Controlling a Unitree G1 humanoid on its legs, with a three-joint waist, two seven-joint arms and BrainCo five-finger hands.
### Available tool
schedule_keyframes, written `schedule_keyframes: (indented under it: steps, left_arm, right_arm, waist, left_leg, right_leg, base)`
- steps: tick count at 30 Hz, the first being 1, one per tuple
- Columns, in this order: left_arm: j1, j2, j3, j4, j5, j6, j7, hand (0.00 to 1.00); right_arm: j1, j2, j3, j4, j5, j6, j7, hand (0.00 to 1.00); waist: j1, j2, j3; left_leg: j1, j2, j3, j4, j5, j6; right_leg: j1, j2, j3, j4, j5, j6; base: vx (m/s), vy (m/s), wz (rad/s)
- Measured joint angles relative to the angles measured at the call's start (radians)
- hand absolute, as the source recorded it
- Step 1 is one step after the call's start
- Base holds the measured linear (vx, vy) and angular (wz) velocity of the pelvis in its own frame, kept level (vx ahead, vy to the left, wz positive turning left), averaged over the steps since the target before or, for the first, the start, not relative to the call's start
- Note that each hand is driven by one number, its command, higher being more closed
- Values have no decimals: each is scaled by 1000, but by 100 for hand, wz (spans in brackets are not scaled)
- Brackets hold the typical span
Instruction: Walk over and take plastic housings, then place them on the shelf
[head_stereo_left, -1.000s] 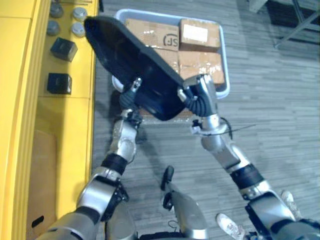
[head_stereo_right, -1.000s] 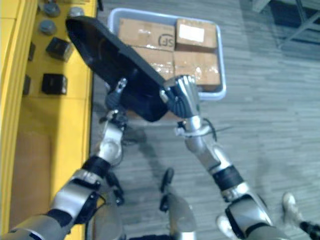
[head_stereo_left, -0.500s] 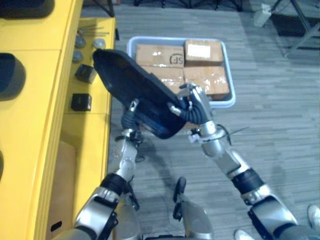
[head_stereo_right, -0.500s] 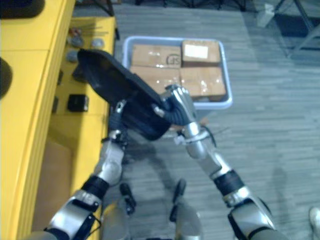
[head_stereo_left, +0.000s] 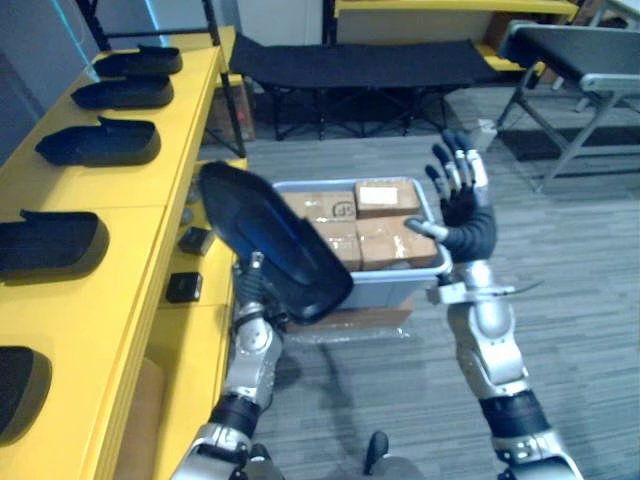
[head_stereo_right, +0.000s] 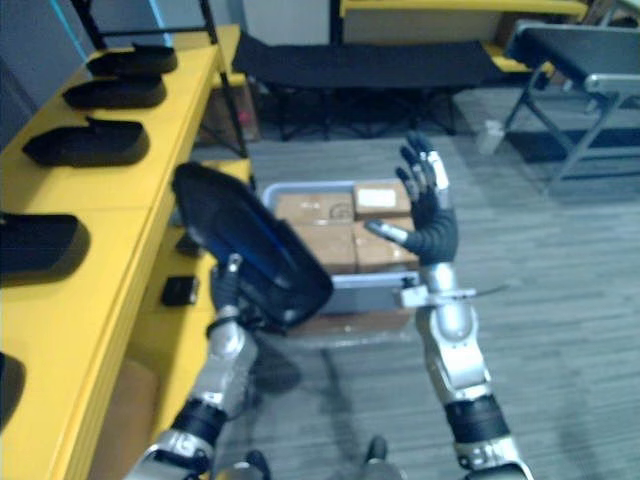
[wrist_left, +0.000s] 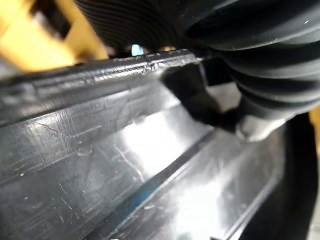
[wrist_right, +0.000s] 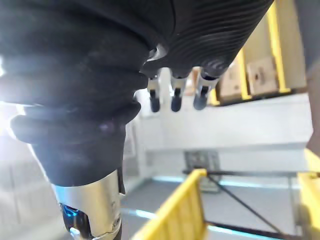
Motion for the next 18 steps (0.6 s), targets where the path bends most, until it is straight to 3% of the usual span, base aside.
schedule_keyframes:
  steps: [5, 8, 10, 13, 18]
  left_arm:
    - [67, 3, 78, -81, 139, -14, 101, 100]
    - [142, 5, 106, -211, 153, -34, 102, 100]
    - [200, 2, 93, -324, 153, -52, 81, 100]
    - [322, 0, 44, -534, 133, -56, -22, 100]
    - [418, 4, -3, -582, 54, -59, -120, 100]
  right_arm:
    - [186, 46, -102, -19, 58, 31, -19, 0]
    - [277, 86, -133, 14, 63, 72, -60, 0]
    - [333, 121, -151, 73, 62, 100, -83, 0]
    - [429, 172, -183, 208, 96, 130, -95, 0]
    - [482, 183, -243, 307, 120, 134, -134, 0]
  waist:
    - [-4, -6, -16]
    - [-26, -4, -18]
    - [-29, -3, -19]
    - [-29, 6, -25]
    - [-30, 17, -30]
  left_leg:
    - [26, -19, 20, -44, 9, 0]
    - [27, -28, 27, -45, 4, 2]
    - [22, -30, 28, -44, 5, 5]
    - [21, -31, 25, -43, 3, 4]
    - [16, -28, 18, -31, -9, 3]
  right_leg:
    - [0, -11, 9, 6, -10, 11]
    - [-10, -19, 17, 15, -16, 15]
    - [-18, -22, 21, 19, -16, 14]
    - [-18, -23, 19, 19, -19, 16]
    - [-24, -28, 11, 45, -44, 18]
  base:
    - [22, 45, -4]
    - [28, 42, -7]
    - [51, 31, -5]
    - [55, 15, 3]
    - [24, 15, 6]
